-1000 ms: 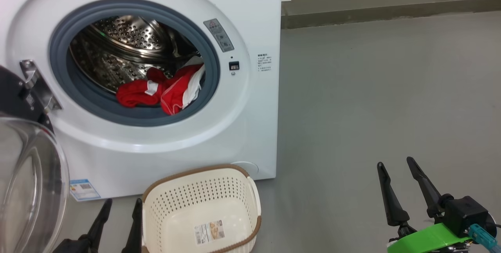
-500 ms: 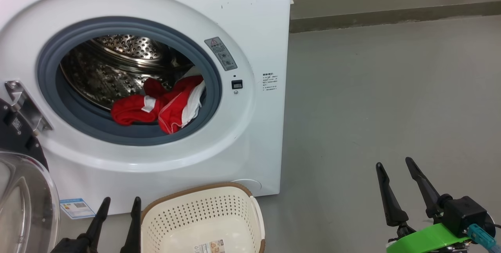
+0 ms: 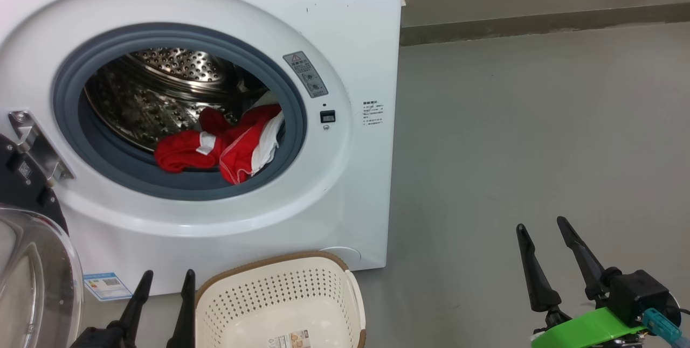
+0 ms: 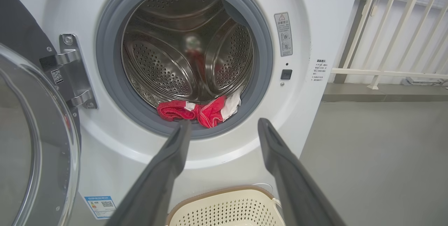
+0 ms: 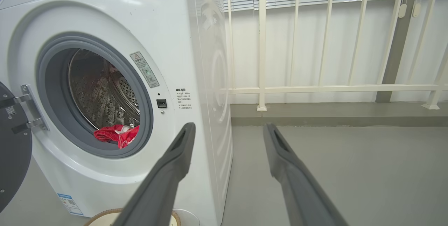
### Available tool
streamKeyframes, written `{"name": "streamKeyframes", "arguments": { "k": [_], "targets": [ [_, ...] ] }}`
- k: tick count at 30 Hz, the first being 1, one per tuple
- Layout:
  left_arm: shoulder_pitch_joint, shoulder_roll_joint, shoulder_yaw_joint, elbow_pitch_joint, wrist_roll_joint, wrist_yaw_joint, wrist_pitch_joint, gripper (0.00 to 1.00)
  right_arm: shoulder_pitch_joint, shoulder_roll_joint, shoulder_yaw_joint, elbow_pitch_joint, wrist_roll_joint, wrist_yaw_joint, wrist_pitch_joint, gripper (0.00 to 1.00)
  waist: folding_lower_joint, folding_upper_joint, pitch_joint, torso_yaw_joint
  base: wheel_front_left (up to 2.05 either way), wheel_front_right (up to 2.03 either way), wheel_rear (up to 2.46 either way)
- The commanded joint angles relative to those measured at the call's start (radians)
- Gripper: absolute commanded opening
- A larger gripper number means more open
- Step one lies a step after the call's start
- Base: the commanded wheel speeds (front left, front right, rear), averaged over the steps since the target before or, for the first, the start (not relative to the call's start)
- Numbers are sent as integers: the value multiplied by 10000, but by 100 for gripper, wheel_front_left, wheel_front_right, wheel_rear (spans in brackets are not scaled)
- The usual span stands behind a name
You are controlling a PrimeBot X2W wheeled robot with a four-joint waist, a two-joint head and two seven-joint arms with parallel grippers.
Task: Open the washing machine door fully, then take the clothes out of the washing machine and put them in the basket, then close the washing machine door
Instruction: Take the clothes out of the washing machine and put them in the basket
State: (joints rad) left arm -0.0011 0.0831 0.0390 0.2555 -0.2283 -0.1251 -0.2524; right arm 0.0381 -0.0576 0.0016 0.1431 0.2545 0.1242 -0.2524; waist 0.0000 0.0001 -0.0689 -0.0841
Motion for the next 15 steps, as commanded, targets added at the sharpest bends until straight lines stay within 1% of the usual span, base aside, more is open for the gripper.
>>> {"name": "streamKeyframes", "arguments": {
  "k": [1, 15],
  "targets": [
    [-405, 109, 390, -302, 152, -49, -93, 100, -389, -122, 232, -228, 105, 65, -94, 100, 0, -1, -5, -1, 0, 0, 0],
    [-383, 30, 411, -310, 90, -53, -93, 100, -324, -160, 344, -259, 122, 65, -94, 100, 0, -1, 113, 90, 0, 0, 0]
  ]
}}
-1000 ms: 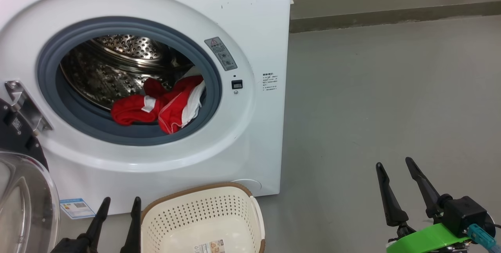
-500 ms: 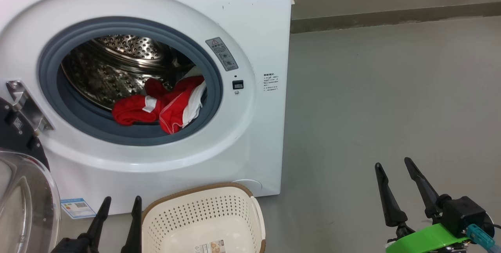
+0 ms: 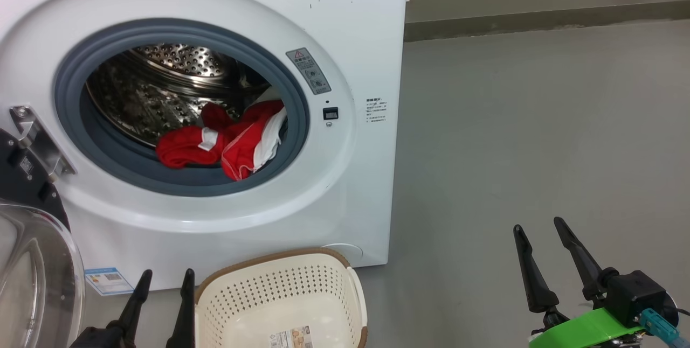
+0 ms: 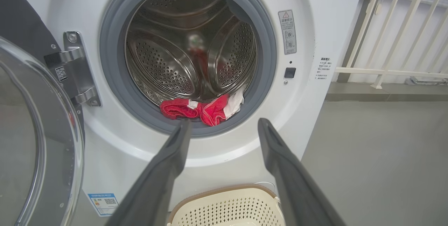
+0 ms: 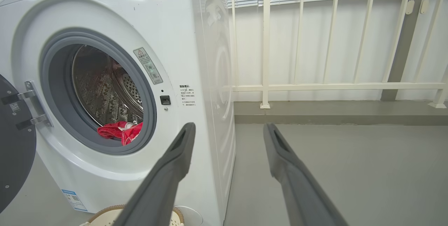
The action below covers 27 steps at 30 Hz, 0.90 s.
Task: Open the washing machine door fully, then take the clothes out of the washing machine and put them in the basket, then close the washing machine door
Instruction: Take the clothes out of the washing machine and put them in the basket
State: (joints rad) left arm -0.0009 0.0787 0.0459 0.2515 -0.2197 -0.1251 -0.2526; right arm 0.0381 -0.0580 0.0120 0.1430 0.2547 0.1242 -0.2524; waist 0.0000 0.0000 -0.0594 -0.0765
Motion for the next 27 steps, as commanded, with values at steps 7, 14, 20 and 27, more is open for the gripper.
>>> {"name": "streamKeyframes", "arguments": {
  "k": [7, 14, 20, 27],
  "targets": [
    [-778, 31, 164, -209, -91, -54, -91, 100, -264, -162, 230, -369, 116, 65, -94, 100, 0, 0, 364, 187, 0, 0, 0],
    [-1898, 268, -291, 174, -196, -55, -91, 100, -393, -169, 318, -442, 120, 65, -94, 100, 0, 0, 1091, 454, 0, 0, 0],
    [-3169, 403, -446, 530, -270, -55, -91, 100, -730, -134, 360, -563, 134, 65, -94, 100, 0, 0, 1942, 536, 0, 0, 0],
    [-4798, 362, -418, 1141, -136, -55, -91, 100, -1212, -133, 357, -697, 145, 65, -94, 100, 0, 0, 2942, 472, 0, 0, 0]
  ]
}}
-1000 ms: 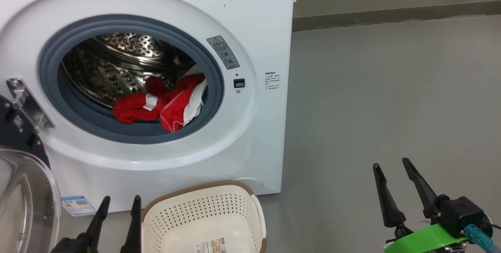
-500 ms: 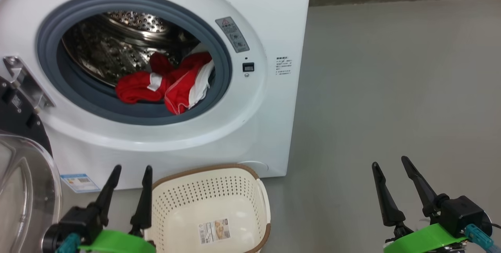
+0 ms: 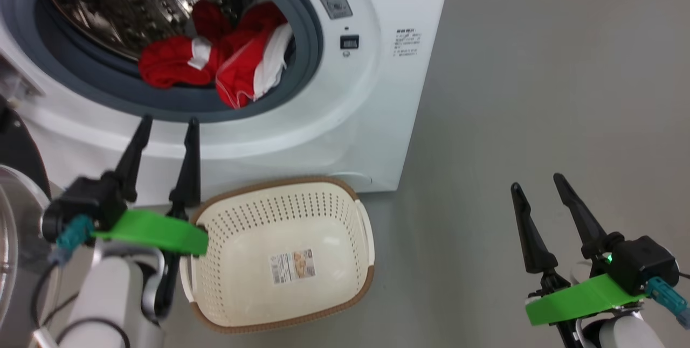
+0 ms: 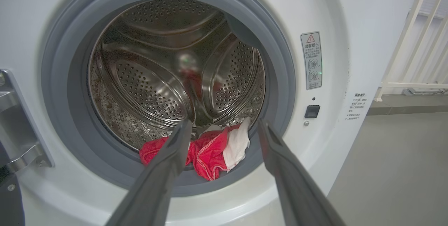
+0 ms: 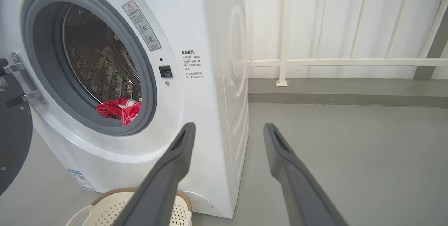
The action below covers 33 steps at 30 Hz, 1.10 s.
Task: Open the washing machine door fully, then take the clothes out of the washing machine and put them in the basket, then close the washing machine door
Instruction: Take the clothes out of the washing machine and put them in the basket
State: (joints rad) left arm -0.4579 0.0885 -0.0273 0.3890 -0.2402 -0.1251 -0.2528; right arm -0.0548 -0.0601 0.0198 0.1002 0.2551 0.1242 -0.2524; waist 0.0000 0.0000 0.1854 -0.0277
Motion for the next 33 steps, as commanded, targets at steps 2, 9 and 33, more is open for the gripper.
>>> {"name": "streamKeyframes", "arguments": {
  "k": [2, 9, 33],
  "targets": [
    [-715, 275, 354, 0, 126, -49, -90, 100, -414, -109, 289, -301, 136, 65, -94, 100, 0, 0, 807, -47, 0, 0, 0],
    [-2502, 402, 427, 1345, 246, 8, -90, 100, -925, -110, 322, -395, 134, 65, -94, 100, 0, 0, 1918, -165, 0, 0, 0],
    [-7529, 1416, -25, 6026, 1338, 1106, 266, 100, -1980, 33, 845, -289, 349, 65, -94, 100, 0, 0, 3838, -1025, 0, 0, 0]
  ]
}}
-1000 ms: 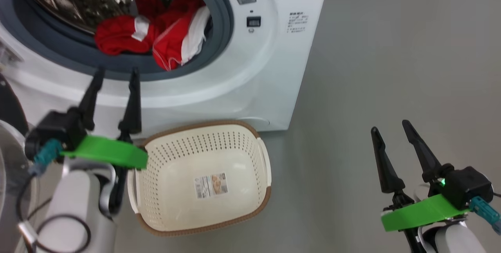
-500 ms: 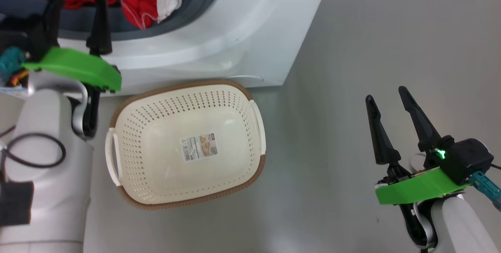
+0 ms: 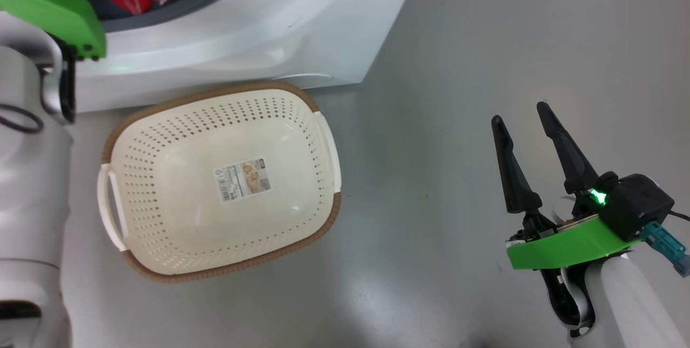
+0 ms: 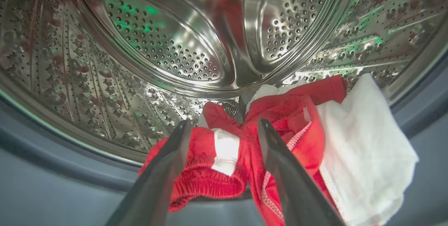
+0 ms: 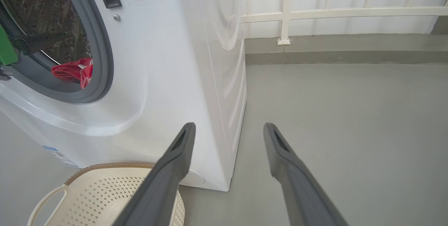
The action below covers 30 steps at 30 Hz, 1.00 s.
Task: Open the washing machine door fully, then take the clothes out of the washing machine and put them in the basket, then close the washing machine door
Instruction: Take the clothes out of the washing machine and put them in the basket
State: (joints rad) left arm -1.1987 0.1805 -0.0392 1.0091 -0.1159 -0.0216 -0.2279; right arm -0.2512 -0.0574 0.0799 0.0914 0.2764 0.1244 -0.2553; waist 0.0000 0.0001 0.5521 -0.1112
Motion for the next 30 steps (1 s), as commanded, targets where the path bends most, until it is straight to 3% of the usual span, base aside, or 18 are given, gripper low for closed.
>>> {"name": "streamKeyframes", "arguments": {
  "k": [1, 14, 30],
  "targets": [
    [-280, 586, 23, 14, 194, 169, 116, 100, -25, 13, 264, -194, 146, 63, -65, 100, 0, -1, 201, -248, 0, 0, 0],
    [-1395, 1396, -630, 2018, 818, 860, 1557, 100, 17, 65, 670, -50, 356, 63, -65, 100, 0, -1, 312, -848, 0, 0, 0],
    [-1249, 1849, -1217, 2631, 1080, 1131, 2650, 100, 97, 71, 1117, 85, 644, 63, -65, 100, 0, -1, 224, -1314, 0, 0, 0]
  ]
}}
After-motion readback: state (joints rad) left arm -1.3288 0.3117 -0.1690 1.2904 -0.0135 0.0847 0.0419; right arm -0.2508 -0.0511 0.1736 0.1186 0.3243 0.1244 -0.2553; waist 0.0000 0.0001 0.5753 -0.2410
